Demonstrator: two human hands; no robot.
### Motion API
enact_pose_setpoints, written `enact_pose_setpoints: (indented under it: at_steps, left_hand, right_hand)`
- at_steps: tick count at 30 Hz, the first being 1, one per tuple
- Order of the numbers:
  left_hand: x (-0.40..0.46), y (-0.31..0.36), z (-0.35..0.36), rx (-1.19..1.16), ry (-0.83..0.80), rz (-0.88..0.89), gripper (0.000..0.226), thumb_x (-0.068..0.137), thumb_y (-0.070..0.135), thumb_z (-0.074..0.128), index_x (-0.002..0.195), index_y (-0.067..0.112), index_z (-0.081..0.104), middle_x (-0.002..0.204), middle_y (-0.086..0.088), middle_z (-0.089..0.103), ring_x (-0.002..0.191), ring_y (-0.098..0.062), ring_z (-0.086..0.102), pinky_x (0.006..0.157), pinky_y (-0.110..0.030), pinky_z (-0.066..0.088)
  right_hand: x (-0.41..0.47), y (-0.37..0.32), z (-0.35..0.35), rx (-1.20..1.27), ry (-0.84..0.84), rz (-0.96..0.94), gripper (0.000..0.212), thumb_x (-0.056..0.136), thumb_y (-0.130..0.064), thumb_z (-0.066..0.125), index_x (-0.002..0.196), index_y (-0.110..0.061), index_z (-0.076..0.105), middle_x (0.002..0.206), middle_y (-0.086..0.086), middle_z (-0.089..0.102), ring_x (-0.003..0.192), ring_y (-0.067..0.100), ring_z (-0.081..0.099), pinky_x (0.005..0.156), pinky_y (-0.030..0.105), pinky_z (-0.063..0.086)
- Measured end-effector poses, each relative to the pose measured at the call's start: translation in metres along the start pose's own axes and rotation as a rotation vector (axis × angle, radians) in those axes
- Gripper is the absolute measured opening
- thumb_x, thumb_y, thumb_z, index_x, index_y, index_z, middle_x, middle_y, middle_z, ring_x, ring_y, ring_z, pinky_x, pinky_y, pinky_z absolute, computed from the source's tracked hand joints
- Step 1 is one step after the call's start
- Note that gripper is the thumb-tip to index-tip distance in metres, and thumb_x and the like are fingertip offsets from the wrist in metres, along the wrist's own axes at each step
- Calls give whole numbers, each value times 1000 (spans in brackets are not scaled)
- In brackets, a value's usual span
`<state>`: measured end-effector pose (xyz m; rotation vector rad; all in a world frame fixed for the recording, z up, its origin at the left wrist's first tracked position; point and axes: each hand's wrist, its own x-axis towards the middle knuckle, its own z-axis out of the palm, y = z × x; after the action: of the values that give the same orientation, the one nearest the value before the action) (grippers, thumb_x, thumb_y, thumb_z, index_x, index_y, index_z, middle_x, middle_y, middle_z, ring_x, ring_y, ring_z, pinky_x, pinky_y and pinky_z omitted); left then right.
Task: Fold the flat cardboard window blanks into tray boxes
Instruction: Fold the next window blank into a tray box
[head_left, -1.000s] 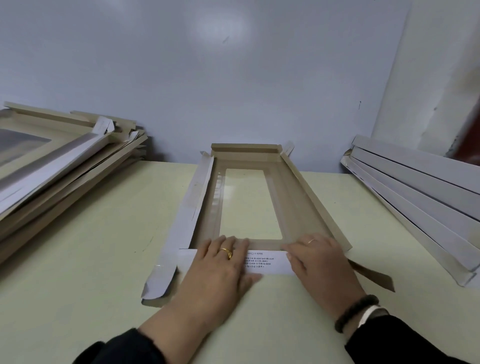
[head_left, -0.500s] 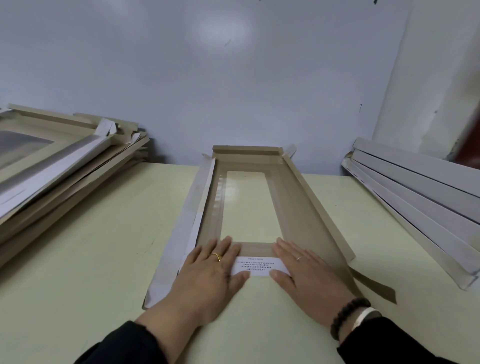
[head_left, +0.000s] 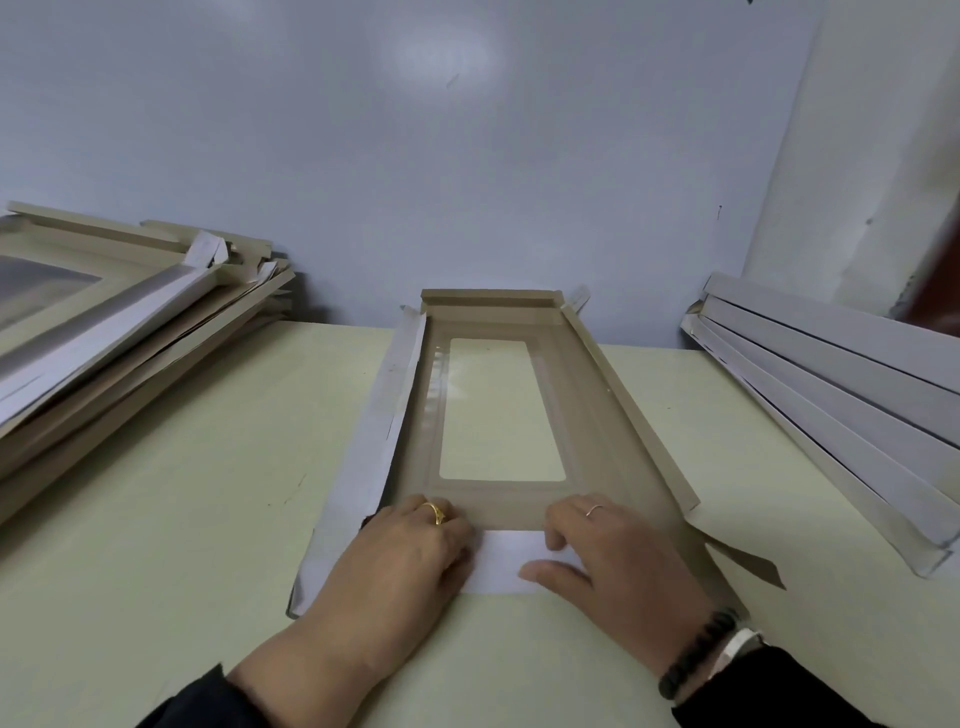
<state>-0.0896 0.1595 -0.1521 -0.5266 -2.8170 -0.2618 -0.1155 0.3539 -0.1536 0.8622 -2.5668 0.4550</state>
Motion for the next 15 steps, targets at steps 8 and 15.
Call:
enact_pose_setpoints:
  at_steps: [8, 15]
  left_hand:
    - [-6, -36, -38, -369, 426, -169, 23, 87, 8, 58, 87, 29, 68, 83, 22, 59, 84, 9, 51, 70, -6, 34]
    - [-30, -87, -35, -668, -36, -320, 60, 78, -22, 44, 74, 29, 75, 103, 17, 68, 88, 4, 63, 76, -9, 46]
  right_hand:
    - [-1, 4, 8, 54, -115, 28, 29, 86, -49, 51, 102, -26, 58, 100, -13, 49, 95, 5, 41, 72, 14, 23]
    - [3, -10, -10, -89, -32, -15, 24, 73, -44, 62, 71, -22, 53, 72, -12, 50, 63, 9, 46, 61, 17, 29]
